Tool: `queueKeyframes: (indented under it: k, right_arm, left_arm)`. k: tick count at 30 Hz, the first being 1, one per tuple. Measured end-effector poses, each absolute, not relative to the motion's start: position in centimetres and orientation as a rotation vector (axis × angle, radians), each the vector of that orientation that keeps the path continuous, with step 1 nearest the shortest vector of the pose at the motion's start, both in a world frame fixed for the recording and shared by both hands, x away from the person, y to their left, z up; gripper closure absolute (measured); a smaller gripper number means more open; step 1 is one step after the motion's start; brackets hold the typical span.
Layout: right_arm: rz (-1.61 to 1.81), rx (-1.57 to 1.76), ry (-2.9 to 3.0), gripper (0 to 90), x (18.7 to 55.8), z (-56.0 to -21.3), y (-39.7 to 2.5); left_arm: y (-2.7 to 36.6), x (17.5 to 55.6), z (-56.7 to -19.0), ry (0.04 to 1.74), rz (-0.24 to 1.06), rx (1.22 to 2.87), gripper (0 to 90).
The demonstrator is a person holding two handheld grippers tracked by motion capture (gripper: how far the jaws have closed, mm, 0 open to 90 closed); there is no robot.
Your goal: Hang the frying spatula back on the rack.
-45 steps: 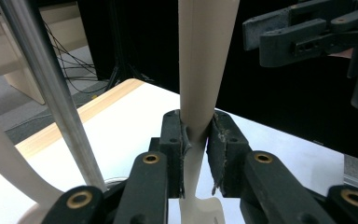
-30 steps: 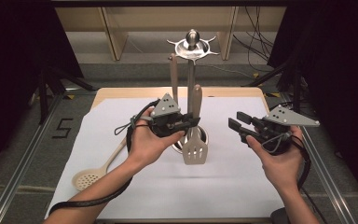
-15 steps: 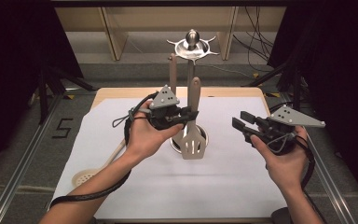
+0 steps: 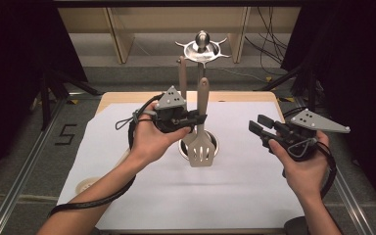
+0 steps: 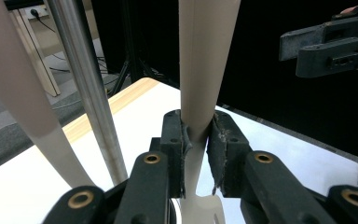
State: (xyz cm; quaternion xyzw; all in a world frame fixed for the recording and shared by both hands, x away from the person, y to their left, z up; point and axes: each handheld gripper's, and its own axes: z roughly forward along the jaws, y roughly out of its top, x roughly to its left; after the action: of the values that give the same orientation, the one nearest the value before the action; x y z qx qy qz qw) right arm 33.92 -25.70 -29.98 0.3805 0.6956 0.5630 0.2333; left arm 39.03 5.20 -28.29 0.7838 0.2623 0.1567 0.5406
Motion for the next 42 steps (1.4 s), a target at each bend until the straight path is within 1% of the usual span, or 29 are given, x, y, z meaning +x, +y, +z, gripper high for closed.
queueKeyframes:
  k: [8,28,33,42]
  right_arm:
    - [1.560,1.033,1.929,59.9,34.6,-30.2,-25.9]
    - [1.523,1.064,1.910,59.0,34.5,-30.0,-26.0]
    - [1.516,1.018,1.913,58.9,34.7,-30.0,-26.2]
    - [1.525,1.054,1.918,58.8,34.6,-30.0,-26.1]
  left_arm:
    - [5.1,39.2,-27.6,0.631,0.394,1.868,76.0]
    - [4.6,39.2,-26.2,0.613,0.423,1.873,76.1]
    - [4.6,39.5,-26.0,0.632,0.416,1.865,76.1]
    - [4.7,40.1,-26.2,0.656,0.408,1.858,76.0]
